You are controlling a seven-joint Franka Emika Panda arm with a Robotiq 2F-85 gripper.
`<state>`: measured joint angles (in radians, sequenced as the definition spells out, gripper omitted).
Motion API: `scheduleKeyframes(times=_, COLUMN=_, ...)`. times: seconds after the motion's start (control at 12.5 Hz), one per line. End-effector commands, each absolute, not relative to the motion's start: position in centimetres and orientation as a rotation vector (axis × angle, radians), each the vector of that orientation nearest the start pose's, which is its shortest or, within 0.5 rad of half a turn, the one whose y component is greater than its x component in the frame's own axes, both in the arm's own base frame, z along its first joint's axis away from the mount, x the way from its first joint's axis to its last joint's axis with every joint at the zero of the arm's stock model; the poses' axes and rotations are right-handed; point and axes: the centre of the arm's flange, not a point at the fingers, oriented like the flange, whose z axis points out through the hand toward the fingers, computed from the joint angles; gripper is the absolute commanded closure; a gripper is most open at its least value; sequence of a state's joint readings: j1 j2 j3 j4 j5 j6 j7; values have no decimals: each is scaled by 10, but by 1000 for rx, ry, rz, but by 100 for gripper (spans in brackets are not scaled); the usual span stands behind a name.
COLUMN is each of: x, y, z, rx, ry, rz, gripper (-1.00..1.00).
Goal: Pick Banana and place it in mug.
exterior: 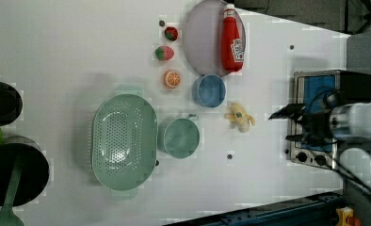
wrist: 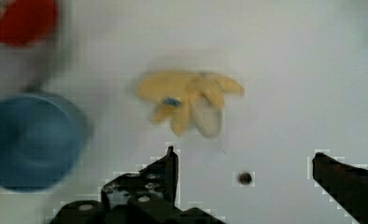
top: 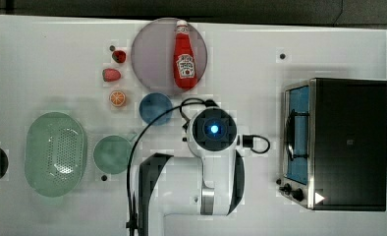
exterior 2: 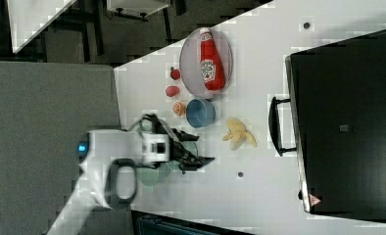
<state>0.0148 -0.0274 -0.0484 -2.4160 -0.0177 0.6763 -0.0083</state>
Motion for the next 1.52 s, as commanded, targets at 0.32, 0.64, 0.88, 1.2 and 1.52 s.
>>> scheduleKeyframes(times=0.32, x=470, y=-32, z=241, rx=-2931, ry=1209, rz=64, gripper=-100)
scheduleKeyframes(times=0.64, x=470, y=-28, z=188, rx=-2939, ry=1192, rz=36, gripper=-100)
scheduleKeyframes(times=0.88, x=468, y=-28, z=160, rx=-2939, ry=1187, rz=16, gripper=-100)
scheduleKeyframes(times=1.2, x=467, y=-25, z=142, rx=-2935, ry=1172, rz=-23, gripper=-70)
scheduleKeyframes(times=1.52, x=470, y=-22, z=147, rx=-2931, ry=1164, rz=-41, gripper=26)
